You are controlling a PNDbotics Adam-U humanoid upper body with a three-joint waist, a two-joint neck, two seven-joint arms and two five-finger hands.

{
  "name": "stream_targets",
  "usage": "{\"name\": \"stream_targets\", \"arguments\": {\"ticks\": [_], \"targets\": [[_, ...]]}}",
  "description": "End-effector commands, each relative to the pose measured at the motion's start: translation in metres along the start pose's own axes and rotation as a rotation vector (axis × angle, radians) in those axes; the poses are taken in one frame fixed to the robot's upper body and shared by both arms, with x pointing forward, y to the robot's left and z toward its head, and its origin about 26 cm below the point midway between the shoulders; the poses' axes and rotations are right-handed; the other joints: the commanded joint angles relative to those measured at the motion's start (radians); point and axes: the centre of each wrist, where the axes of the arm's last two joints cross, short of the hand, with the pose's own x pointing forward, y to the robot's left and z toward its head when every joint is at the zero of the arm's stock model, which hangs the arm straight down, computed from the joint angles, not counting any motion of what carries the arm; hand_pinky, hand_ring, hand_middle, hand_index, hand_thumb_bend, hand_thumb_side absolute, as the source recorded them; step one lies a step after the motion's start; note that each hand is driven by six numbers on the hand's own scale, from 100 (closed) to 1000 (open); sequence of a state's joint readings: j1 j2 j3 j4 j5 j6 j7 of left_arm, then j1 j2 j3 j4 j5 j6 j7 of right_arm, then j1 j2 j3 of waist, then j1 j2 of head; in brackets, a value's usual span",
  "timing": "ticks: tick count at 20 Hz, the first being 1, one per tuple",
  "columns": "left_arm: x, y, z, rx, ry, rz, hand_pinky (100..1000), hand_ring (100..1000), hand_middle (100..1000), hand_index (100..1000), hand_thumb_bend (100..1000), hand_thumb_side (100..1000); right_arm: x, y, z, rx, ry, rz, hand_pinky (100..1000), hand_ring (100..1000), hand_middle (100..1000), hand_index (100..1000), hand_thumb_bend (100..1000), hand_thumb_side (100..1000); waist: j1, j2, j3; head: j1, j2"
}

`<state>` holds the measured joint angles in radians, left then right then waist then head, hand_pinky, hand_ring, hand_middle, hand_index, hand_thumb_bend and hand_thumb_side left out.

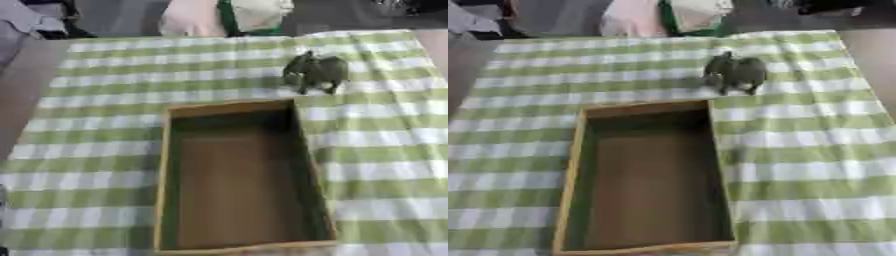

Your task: Pick up objects on the table and place them in the box.

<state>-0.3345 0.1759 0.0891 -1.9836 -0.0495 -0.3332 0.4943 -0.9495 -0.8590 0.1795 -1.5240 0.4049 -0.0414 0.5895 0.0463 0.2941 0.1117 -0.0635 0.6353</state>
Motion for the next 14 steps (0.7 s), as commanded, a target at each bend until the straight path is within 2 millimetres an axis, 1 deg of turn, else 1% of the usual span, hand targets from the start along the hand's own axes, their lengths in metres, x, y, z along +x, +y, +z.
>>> {"name": "stream_targets", "arguments": {"ticks": [1,6,9,10,11,14], "targets": [[0.005,0.001,-0.007,0.001,-0.031,0.0,449,600,642,797,157,754,0.001,-0.013,0.007,-0.024,0.015,0.036,834,923,873,1000,100,809,-0.004,-0.027,0.002,0.001,-0.007],[0.005,0.001,-0.007,0.0,-0.031,0.0,450,600,642,797,158,752,0.001,-0.011,0.007,-0.026,0.02,0.032,829,917,866,997,100,800,-0.005,-0.034,0.005,0.001,-0.004],[0.005,0.001,-0.007,-0.001,-0.032,0.001,452,601,643,797,160,750,0.0,-0.009,0.006,-0.017,0.023,0.032,833,921,876,1000,107,770,-0.005,-0.04,0.007,0.002,-0.004],[0.005,0.001,-0.007,-0.001,-0.032,0.001,452,601,643,797,161,749,0.0,-0.009,0.005,-0.009,0.023,0.037,836,925,882,1000,147,751,-0.005,-0.042,0.007,0.002,-0.004],[0.005,0.001,-0.007,-0.002,-0.032,0.002,451,601,642,797,160,749,-0.001,-0.008,0.003,0.008,0.024,0.049,848,935,897,1000,238,701,-0.005,-0.043,0.007,0.001,-0.003],[0.005,0.0,-0.007,-0.005,-0.03,0.004,451,601,643,798,160,749,-0.005,-0.004,-0.006,0.08,0.038,0.113,868,952,918,1000,316,623,-0.004,-0.045,0.007,-0.002,-0.002]]}}
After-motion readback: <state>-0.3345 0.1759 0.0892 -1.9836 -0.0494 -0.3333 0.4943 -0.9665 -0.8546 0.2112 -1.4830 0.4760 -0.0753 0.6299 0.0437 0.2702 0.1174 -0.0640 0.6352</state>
